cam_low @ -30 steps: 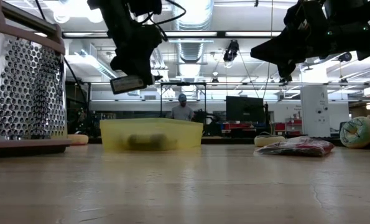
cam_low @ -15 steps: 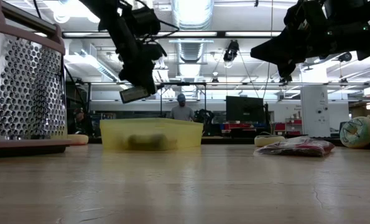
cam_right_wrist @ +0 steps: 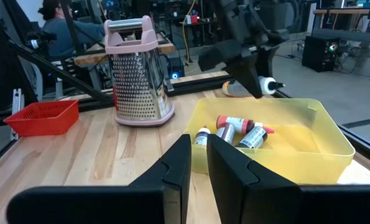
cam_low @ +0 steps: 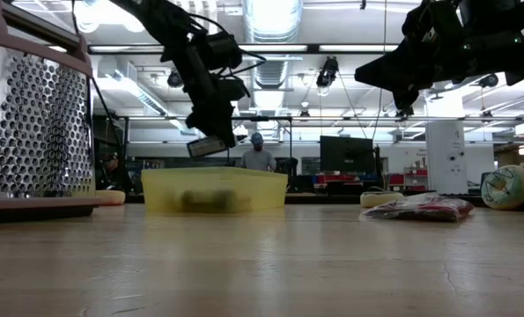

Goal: Pick & Place Food Item
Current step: Put the black food coloring into the yellow bin

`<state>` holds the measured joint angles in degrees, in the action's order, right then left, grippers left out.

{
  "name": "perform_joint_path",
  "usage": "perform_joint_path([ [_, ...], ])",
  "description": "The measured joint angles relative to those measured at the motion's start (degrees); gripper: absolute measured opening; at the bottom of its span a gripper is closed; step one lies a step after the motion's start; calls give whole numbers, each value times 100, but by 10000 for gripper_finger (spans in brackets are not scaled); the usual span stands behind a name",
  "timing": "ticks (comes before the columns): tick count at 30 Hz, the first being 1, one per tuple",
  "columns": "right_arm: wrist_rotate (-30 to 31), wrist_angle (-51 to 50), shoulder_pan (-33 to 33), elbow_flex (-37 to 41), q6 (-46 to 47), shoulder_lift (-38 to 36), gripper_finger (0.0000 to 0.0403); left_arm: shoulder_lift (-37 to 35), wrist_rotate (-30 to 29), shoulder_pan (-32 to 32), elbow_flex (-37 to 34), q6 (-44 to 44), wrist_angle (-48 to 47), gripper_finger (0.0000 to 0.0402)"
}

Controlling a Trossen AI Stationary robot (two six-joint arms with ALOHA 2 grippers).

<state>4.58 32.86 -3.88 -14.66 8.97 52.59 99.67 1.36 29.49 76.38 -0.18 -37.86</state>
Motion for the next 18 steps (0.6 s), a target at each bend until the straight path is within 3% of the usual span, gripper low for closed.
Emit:
perform_joint_path([
  [12,0,0,0,0,0,0,47,1379,20,169,1436,616,-1373,151],
  [18,0,0,-2,0,0,-1,47,1780,38,331,1622,1202,-1473,151],
])
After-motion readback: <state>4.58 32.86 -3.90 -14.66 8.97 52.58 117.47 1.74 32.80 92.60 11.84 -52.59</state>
